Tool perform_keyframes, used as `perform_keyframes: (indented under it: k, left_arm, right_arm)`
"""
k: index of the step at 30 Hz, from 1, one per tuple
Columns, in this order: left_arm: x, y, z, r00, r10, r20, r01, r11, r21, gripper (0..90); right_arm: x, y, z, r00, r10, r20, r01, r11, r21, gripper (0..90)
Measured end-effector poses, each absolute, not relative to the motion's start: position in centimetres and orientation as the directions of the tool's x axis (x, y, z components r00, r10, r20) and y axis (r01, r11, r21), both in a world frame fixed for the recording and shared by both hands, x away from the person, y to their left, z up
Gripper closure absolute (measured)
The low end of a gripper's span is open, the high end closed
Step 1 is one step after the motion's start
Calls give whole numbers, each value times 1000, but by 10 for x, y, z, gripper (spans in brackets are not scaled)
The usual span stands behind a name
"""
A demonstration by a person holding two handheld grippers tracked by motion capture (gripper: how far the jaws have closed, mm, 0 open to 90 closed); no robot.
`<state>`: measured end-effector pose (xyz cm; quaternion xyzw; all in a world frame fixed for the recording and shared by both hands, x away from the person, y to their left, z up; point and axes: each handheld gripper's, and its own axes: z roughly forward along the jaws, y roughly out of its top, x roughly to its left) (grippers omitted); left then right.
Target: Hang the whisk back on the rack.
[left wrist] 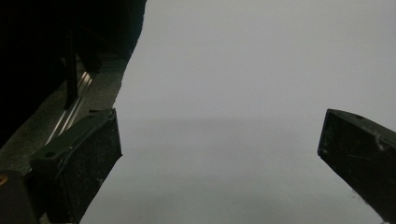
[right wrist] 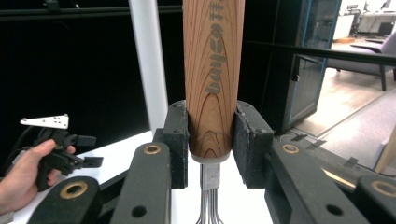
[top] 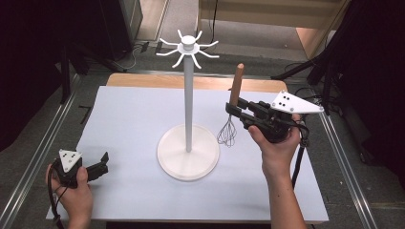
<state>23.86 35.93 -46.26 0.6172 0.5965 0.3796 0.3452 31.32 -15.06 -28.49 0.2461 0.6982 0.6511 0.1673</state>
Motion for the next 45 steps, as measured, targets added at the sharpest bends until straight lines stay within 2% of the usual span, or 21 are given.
perform_keyframes:
  k: [20,45]
  left_arm:
    - [239,360,-463,-1,999,47,472,-41,881,1]
    - [239,360,-462,0,999,48,480,-42,876,1]
  right_arm:
    - [304,-129,-256,-851,522,58,78,15,997,704]
    - [312,-114,-249,-859,510,50,77,32,997,705]
